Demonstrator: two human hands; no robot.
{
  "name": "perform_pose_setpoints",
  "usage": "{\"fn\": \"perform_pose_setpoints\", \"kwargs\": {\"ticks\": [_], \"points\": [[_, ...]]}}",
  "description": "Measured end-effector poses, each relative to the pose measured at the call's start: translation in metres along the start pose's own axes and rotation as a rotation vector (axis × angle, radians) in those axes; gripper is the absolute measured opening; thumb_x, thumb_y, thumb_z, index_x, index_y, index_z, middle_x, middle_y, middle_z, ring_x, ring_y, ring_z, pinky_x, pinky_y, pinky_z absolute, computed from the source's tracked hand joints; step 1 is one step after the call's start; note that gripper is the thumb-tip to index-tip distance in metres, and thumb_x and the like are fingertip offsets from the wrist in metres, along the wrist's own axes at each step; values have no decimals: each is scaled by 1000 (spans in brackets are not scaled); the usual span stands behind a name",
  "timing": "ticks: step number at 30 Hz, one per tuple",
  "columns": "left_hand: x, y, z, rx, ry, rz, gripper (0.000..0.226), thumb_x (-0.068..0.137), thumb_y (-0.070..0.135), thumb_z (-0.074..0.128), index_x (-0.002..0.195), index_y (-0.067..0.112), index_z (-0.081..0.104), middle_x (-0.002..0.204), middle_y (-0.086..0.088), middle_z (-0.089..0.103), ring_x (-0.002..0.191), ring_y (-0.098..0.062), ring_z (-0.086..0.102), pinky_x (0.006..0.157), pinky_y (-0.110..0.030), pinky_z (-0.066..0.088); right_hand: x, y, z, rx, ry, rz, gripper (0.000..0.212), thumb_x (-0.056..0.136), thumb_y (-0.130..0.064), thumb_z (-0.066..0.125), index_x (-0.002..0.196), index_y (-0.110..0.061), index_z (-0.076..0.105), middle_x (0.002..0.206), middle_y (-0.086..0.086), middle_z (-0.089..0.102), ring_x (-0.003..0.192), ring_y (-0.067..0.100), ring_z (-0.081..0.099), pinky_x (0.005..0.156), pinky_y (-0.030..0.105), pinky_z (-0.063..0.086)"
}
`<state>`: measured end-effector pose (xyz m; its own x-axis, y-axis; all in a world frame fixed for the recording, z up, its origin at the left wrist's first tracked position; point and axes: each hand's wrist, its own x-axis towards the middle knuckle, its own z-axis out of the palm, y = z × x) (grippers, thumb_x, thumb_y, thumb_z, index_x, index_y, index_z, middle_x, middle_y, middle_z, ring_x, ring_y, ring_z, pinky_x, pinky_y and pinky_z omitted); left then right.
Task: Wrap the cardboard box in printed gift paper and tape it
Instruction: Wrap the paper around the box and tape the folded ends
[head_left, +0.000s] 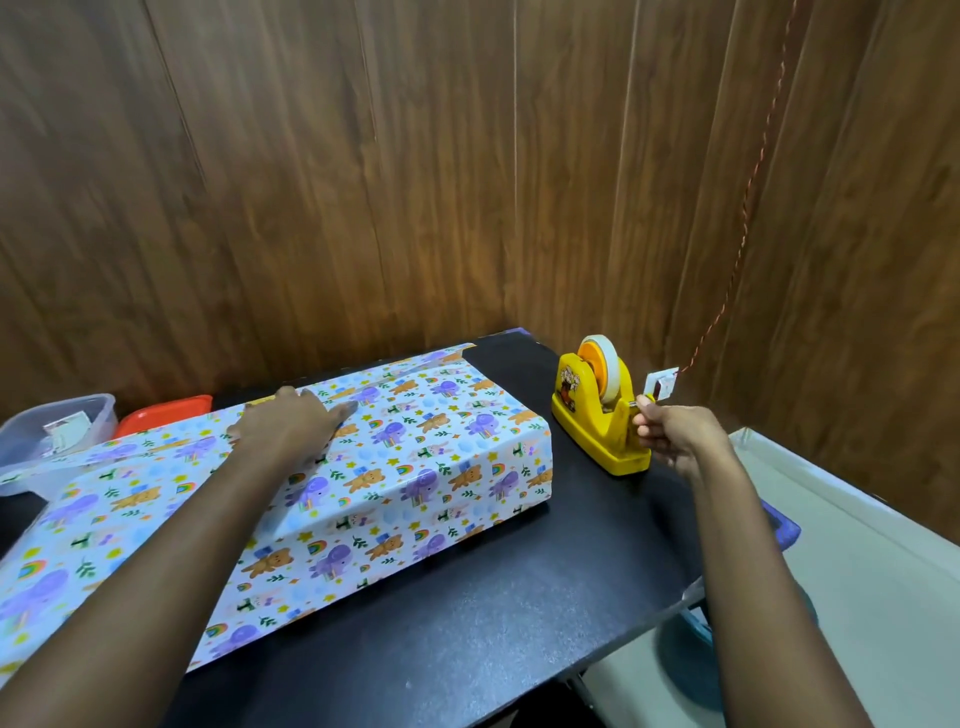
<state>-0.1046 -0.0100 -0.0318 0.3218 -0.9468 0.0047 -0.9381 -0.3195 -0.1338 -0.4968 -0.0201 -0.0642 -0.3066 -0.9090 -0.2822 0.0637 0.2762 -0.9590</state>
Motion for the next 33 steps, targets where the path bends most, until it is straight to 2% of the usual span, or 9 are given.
{"fn": "perform_pose_setpoints", "kwargs": {"ticks": [4,6,9,13,16,21,25,29,33], "points": [[-5,7,0,-104,51,-32,75,91,65,23,138,9,39,142,-15,36,128,-35,38,98,-48,39,-3,18,12,235,55,-42,34,92,-33,58,66,-11,57,37,-5,53,39,9,52,47,22,39],[-7,9,-1,-151,45,-19,75,92,62,26,138,4,39,151,-12,26,133,-31,34,99,-46,39,-9,22,19,338,97,-56,33,92,-31,58,67,-10,57,37,-5,53,49,14,53,50,24,45],[-8,11,-6,-131,16,12,69,95,58,25,134,5,44,157,-5,11,130,-27,41,90,-40,43,-16,22,25,465,96,-52,33,92,-31,58,68,-9,56,37,-5,54,55,16,54,52,26,47],[-7,10,-4,-29,1,129,56,102,41,18,150,12,14,158,-4,2,141,-31,22,106,-43,36,-18,29,28,605,69,42,30,94,-27,55,70,-8,53,42,0,56,61,16,54,55,28,45],[-5,9,-2,-17,-40,178,52,103,32,14,151,13,5,158,-6,-5,143,-35,11,112,-45,27,-27,30,27,648,-8,39,28,95,-25,53,73,-8,54,42,-2,53,62,15,51,55,25,41],[-6,10,-5,-188,-63,346,48,104,25,18,150,11,9,158,-2,-1,146,-18,0,117,-39,12,-63,-31,55,209,-369,-238,18,94,-8,50,84,-1,65,54,0,48,55,13,49,48,18,39],[-6,11,-10,-224,-88,389,49,103,30,17,150,18,12,158,7,2,145,-15,1,117,-42,12,-69,-68,129,-214,-609,-245,19,95,2,44,94,4,63,60,6,51,52,13,46,43,17,37],[-6,30,-15,-200,-86,405,51,102,36,19,151,24,11,157,12,3,145,-15,-2,113,-57,5,-57,-74,189,-441,-616,-225,23,96,3,38,84,-2,56,62,9,49,39,8,38,41,18,30],[-1,44,-19,-198,-80,427,52,102,38,18,150,22,11,158,10,3,146,-17,0,113,-58,4,-38,-72,220,-560,-629,-208,12,99,-5,40,92,-12,47,63,9,46,41,12,36,39,19,27]]}}
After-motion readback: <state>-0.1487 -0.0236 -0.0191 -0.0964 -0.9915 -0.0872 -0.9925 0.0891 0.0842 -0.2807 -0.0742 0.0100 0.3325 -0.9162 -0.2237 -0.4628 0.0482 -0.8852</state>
